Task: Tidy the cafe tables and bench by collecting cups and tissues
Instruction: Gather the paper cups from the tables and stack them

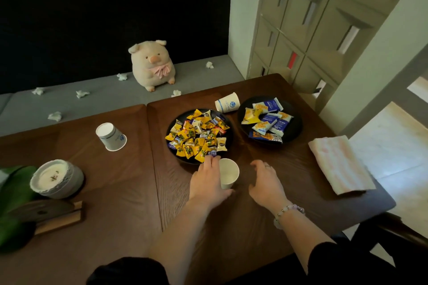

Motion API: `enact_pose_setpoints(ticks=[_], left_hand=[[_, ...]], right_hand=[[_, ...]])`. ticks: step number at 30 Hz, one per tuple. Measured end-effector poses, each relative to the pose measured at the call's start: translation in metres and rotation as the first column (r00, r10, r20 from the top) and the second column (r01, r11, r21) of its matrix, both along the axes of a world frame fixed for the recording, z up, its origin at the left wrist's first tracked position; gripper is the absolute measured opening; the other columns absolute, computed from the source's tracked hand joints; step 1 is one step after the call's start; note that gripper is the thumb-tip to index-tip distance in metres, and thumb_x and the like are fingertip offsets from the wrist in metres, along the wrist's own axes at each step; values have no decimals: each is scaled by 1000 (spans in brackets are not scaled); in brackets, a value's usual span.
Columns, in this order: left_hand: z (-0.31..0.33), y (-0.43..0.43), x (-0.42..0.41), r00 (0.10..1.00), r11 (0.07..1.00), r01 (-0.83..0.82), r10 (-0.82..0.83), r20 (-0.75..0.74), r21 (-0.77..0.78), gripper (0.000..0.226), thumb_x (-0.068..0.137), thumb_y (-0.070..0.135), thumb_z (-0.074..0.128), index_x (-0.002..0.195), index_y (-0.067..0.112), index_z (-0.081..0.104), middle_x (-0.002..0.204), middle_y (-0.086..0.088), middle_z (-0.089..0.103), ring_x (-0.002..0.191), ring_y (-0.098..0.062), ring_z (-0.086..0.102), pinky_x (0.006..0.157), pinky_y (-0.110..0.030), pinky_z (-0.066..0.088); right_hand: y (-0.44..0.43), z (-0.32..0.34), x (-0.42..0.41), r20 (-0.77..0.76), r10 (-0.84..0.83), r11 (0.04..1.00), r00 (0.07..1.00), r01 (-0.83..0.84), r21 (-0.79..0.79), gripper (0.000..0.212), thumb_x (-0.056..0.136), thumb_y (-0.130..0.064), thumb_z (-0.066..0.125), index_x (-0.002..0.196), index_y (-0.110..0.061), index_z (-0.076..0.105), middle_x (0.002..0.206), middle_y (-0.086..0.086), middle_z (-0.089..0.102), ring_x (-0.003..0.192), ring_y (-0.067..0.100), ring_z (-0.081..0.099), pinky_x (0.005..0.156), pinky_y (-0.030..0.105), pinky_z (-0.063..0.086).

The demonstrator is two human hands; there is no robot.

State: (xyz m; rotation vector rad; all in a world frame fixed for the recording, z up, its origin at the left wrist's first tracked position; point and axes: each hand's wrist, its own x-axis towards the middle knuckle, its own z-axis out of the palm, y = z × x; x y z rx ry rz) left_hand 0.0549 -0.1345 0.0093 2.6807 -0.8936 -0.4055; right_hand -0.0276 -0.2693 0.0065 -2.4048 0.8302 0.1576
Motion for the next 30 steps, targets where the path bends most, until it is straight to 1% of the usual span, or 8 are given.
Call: enact_pose_setpoints(ticks=[5, 13, 16, 19, 23, 25, 27, 30], left_hand=[[6, 34, 11, 999, 1000, -14, 13, -39, -14, 99, 70, 50, 76, 147, 19, 21, 143, 2, 27, 129, -17, 42, 103, -33, 43], [9, 55, 18, 999, 996, -32, 32, 10, -78, 102, 69, 60, 72, 147, 19, 21, 144, 3, 28, 132, -14, 36, 107, -29, 36], [11, 37, 22, 996, 991, 50, -41, 75, -121, 101, 69, 65, 67, 147, 20, 21, 147, 4, 26, 135, -13, 29, 110, -29, 30], [9, 17, 24, 987, 984, 117, -101, 122, -137, 97, 72, 66, 64, 148, 21, 21, 148, 5, 25, 136, -14, 27, 112, -30, 27], [2, 2, 20, 996, 972, 76, -63, 67, -221, 98, 72, 65, 63, 148, 24, 19, 148, 8, 23, 137, -12, 23, 113, -29, 22], [-7, 3, 16, 997, 951, 48, -28, 69, -304, 97, 67, 70, 62, 145, 25, 26, 144, 10, 30, 134, -10, 29, 109, -25, 25], [-24, 13, 9, 996, 941, 36, -5, 91, -337, 93, 59, 78, 54, 134, 25, 40, 130, 12, 42, 121, -6, 42, 99, -23, 35], [-58, 40, -2, 997, 976, -57, 66, 37, -210, 91, 50, 86, 41, 118, 25, 46, 115, 10, 47, 103, -7, 53, 86, -23, 46]], right_hand=[[11, 22, 18, 17, 55, 995, 998, -54, -81, 66, 83, -4, 62, 139, -20, 32, 140, 3, 38, 132, 18, 33, 101, 33, 41], [1, 74, 86, 137, 254, 889, 958, -175, -423, 58, 84, -10, 62, 136, -13, 35, 138, 8, 42, 130, 23, 36, 104, 32, 36], [-10, 86, 114, 87, 308, 823, 947, -220, -523, 58, 82, -12, 64, 134, -11, 37, 134, 10, 43, 125, 25, 39, 99, 34, 41], [-27, 89, 139, 5, 331, 760, 944, -263, -594, 62, 81, -10, 64, 137, -12, 36, 136, 11, 40, 126, 27, 37, 98, 36, 39], [-53, 79, 168, -111, 286, 716, 952, -289, -636, 65, 79, -12, 67, 136, -14, 37, 134, 10, 41, 125, 27, 38, 97, 37, 39], [-62, 71, 184, -158, 276, 697, 948, -311, -647, 66, 77, -15, 69, 135, -14, 37, 133, 10, 41, 125, 26, 38, 96, 38, 39], [-68, 60, 199, -190, 286, 683, 939, -339, -647, 68, 76, -16, 71, 135, -14, 37, 134, 10, 42, 125, 26, 38, 97, 38, 39], [-73, 43, 224, -244, 316, 644, 917, -396, -654, 68, 77, -15, 70, 136, -13, 37, 135, 9, 42, 126, 26, 37, 97, 38, 38]])
